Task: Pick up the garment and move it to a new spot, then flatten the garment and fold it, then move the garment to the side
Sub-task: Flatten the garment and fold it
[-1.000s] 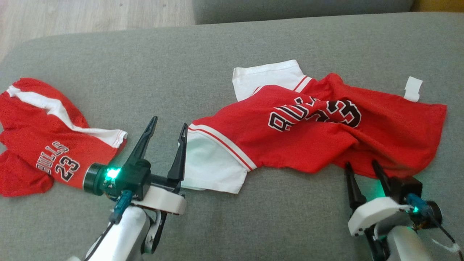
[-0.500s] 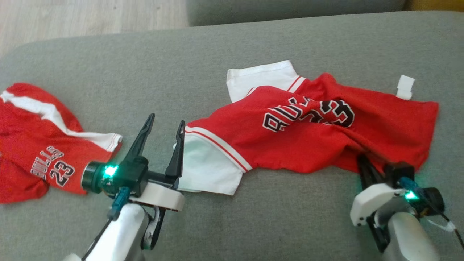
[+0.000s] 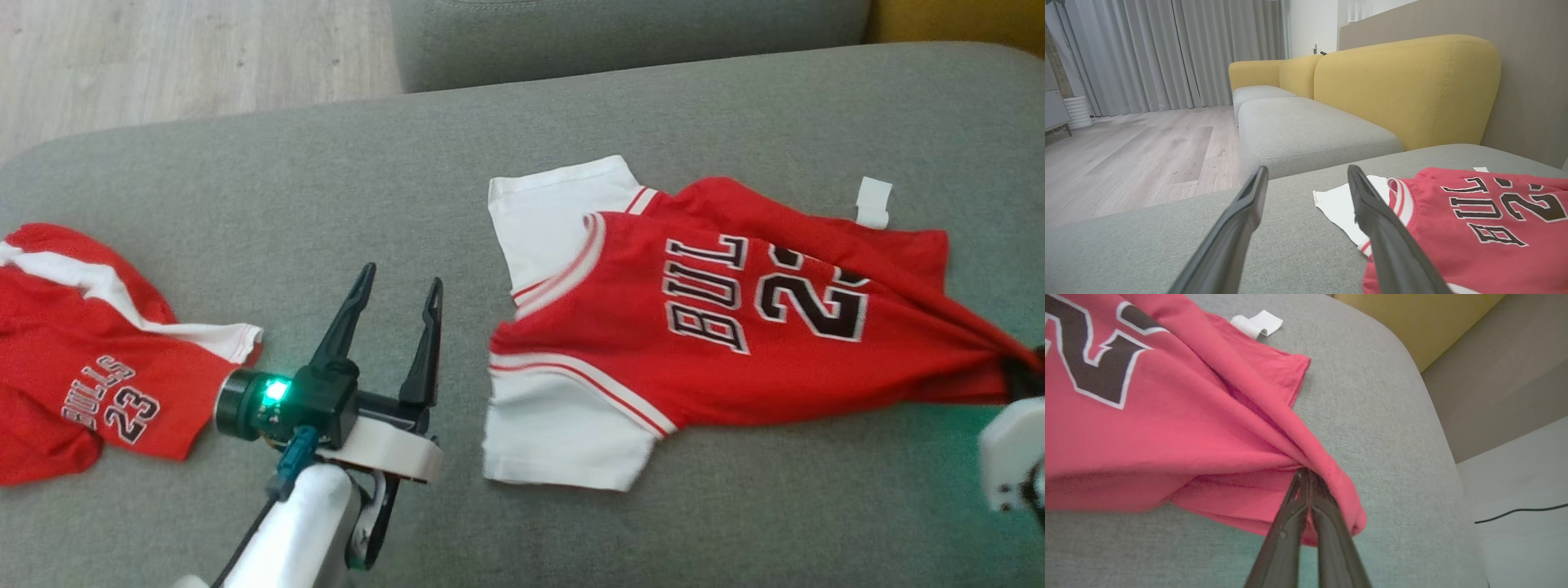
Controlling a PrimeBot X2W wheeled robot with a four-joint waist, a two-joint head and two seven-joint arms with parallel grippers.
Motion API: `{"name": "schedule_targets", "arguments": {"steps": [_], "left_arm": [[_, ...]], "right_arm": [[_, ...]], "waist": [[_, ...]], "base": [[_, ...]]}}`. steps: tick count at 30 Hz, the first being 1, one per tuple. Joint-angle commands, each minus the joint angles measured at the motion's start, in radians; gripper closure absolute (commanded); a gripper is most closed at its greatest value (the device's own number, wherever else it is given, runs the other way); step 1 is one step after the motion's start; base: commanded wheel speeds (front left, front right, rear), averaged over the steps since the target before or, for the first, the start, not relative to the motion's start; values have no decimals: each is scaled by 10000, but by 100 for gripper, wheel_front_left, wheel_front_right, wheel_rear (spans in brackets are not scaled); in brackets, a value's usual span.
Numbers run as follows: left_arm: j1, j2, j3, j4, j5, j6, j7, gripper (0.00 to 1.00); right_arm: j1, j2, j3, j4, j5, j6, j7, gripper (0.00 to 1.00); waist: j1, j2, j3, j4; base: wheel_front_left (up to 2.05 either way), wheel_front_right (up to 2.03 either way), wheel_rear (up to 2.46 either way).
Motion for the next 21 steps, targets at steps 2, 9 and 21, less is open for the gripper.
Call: {"name": "schedule_targets", "arguments": {"steps": [2,9,21], "left_arm": [[-351,-88,456,-200,173,-88,-95,0],[-316,-258,655,-175,366,-279,-95,0],[-175,-441,990,-89,674,-583,-95,0]], "right_arm": [[154,-934,330,-1005,751,-9,870,9],[-70,-569,-720,-2869,973,-9,593,0],[395,2430,239,-4468,1286,-9,-2518,0]], "waist": [[0,-1,5,84],[0,-1,102,195],[0,-1,85,420]], "base": [[0,0,0],[0,0,0],[0,0,0]]}}
